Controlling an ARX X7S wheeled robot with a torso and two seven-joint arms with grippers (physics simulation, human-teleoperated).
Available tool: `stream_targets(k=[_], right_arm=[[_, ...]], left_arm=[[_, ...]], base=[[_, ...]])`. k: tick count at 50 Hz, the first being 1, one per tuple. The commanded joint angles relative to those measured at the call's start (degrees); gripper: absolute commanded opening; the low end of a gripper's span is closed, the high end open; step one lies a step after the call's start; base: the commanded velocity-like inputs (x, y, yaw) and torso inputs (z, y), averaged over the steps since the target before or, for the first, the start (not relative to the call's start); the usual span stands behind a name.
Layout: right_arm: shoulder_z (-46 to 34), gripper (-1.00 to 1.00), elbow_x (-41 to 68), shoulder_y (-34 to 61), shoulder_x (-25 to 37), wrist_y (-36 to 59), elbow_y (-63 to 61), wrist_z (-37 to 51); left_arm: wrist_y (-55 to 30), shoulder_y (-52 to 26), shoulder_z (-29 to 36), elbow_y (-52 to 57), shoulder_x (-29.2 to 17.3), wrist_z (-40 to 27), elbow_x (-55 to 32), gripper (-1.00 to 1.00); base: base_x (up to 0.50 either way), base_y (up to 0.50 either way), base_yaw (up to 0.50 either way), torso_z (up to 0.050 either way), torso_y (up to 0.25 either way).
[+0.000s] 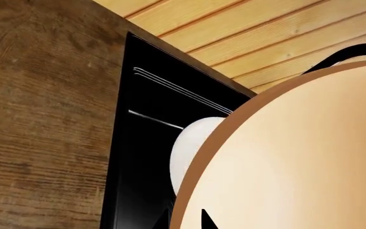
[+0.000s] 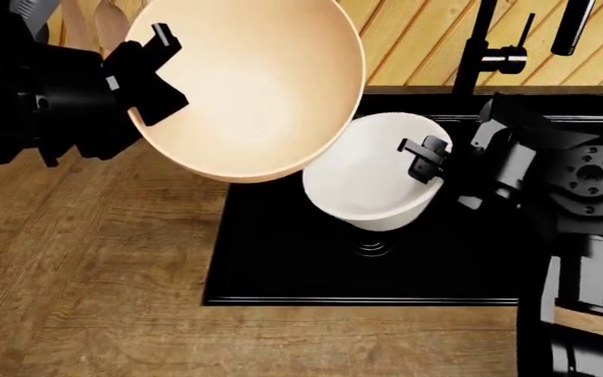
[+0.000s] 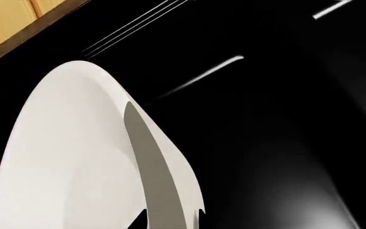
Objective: Stack the bowls in the sink.
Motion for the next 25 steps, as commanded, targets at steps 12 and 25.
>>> stream_targets(k=[12, 25], right_arm=[[-13.3, -1.00, -6.6, 3.0, -0.9, 0.1, 7.8, -10.4], [-14.2, 1.00, -6.4, 2.7, -0.7, 1.7, 7.3, -9.9]], left_arm=[[0.4, 0.3, 0.1, -0.4, -0.2, 2.6, 0.4, -1.00], [0.8, 0.3, 0.0, 0.1, -0.5, 2.6, 0.3, -1.00]], base=[[0.00, 0.00, 0.00, 0.000, 0.001], [0.00, 0.00, 0.00, 0.000, 0.000]])
